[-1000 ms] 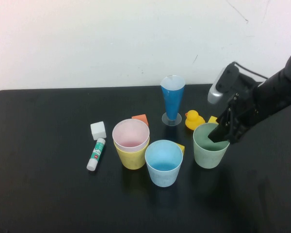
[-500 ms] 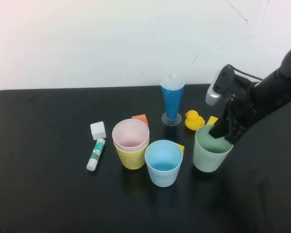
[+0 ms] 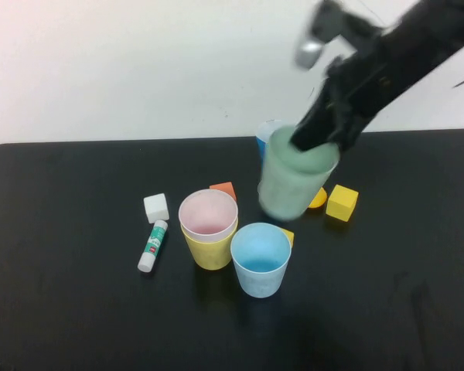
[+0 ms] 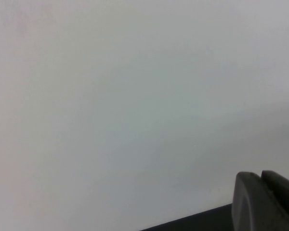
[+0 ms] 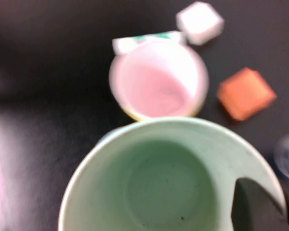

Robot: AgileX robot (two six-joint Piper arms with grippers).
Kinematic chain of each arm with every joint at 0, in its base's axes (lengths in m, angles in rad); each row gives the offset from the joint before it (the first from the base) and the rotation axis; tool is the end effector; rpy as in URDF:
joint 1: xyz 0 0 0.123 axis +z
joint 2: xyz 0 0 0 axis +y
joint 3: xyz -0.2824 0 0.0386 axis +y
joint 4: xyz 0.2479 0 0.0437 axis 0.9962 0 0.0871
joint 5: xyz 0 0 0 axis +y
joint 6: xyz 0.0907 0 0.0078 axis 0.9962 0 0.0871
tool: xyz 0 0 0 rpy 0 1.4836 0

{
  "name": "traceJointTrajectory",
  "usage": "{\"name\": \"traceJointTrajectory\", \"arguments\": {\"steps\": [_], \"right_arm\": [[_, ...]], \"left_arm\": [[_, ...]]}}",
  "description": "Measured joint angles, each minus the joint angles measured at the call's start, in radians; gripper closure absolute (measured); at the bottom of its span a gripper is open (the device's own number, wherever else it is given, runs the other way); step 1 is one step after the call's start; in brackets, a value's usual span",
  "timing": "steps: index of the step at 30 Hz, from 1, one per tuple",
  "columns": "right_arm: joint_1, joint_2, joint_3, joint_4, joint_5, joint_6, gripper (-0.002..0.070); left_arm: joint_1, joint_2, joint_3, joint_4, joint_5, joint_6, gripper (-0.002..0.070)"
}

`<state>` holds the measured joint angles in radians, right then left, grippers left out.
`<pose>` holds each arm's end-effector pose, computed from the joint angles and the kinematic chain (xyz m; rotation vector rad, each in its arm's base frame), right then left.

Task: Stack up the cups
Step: Place the green cup on the blue cup, then pick up the blue cup

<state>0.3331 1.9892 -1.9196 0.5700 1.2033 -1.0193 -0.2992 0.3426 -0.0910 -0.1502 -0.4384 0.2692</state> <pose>0.3953 0.1853 0.3207 -1.4887 2.0665 0.5372 0.0835 -0.0197 0.2589 0.2259 1.2826 -0.1007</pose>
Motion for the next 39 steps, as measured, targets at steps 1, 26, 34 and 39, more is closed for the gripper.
{"name": "traceJointTrajectory", "arguments": {"steps": [1,26,34,39], "right_arm": [[0.033,0.0,-0.004,-0.031,0.008,0.0,0.0649],[0.181,0.14,-0.005,-0.187,-0.062,0.042,0.0463],[0.181,0.156,-0.007,-0.179,-0.065,0.045,0.0299],[0.181,0.211,-0.007,-0.179,-0.065,0.045,0.0292]], "left_arm": [[0.0,0.0,0.0,-0.004,0.0,0.018,0.0673],[0.0,-0.067,0.0,-0.006,0.007,0.063,0.0673],[0.0,-0.067,0.0,-0.006,0.011,0.063,0.0673],[0.0,-0.067,0.0,-0.006,0.013,0.065,0.0673]]}}
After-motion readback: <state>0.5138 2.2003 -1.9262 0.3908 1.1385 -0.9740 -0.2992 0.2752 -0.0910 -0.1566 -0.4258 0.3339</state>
